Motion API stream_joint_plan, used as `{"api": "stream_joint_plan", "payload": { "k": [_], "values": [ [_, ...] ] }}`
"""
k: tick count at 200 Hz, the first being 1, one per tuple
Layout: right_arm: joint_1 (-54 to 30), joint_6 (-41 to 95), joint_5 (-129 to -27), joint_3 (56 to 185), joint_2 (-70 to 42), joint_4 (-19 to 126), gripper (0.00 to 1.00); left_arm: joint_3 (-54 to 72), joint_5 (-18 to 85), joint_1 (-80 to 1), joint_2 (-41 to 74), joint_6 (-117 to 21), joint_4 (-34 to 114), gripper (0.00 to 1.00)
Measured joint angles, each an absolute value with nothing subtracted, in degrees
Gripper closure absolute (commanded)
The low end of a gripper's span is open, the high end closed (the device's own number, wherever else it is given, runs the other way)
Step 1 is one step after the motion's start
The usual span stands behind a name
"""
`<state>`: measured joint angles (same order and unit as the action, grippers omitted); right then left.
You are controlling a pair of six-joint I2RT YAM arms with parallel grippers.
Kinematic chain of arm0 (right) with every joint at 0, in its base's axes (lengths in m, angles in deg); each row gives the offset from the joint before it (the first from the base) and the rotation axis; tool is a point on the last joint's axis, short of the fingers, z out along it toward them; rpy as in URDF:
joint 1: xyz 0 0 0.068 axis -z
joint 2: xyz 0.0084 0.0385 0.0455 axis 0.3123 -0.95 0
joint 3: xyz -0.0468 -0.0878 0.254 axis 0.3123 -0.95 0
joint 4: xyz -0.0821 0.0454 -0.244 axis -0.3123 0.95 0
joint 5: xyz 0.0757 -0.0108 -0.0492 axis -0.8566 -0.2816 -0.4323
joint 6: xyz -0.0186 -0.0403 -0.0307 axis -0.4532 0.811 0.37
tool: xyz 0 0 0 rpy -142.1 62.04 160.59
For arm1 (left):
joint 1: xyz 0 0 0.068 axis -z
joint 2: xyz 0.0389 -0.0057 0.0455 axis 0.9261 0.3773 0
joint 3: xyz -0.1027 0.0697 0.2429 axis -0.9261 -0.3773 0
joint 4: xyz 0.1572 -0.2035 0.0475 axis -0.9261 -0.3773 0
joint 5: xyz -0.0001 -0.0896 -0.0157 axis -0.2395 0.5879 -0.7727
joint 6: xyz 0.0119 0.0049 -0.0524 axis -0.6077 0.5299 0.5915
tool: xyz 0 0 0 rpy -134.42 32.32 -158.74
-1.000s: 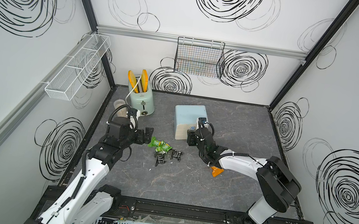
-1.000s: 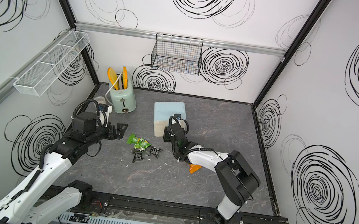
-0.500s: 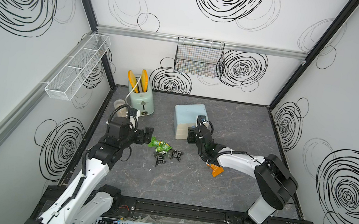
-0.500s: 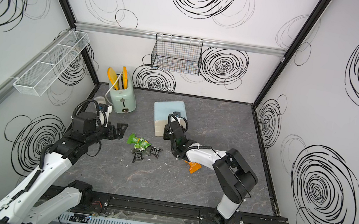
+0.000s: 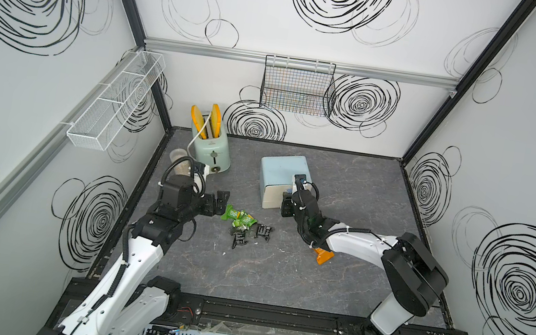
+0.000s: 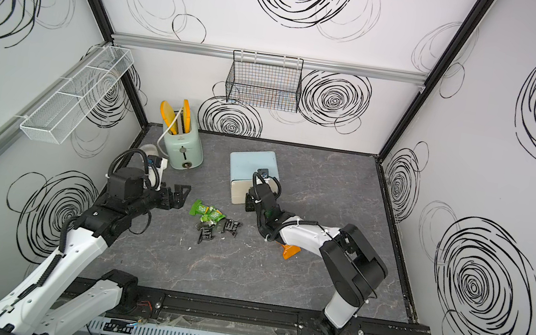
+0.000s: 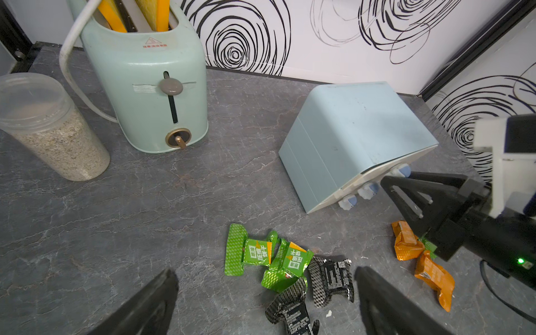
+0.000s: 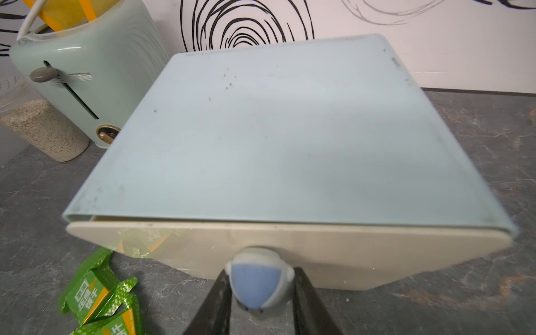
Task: Place the cookies into the drawer by color
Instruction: Open the drawer in the storage box.
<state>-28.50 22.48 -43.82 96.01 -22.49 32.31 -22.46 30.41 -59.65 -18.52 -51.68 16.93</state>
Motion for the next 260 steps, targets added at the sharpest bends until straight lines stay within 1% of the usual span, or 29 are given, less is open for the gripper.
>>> {"api": "stream_joint_plan", "payload": {
  "k": [216,260],
  "values": [
    [-31.0,22.8,-44.3,82.9,-10.9,30.9,0.65,-22.5,30.4,-59.7,-18.4,-51.7,17.0,0.01],
    [-31.4,22.8,-44.3,81.4,-9.9,31.3,0.65,-22.5,30.4,-59.7,-18.4,-51.7,17.0,0.01]
  ]
}}
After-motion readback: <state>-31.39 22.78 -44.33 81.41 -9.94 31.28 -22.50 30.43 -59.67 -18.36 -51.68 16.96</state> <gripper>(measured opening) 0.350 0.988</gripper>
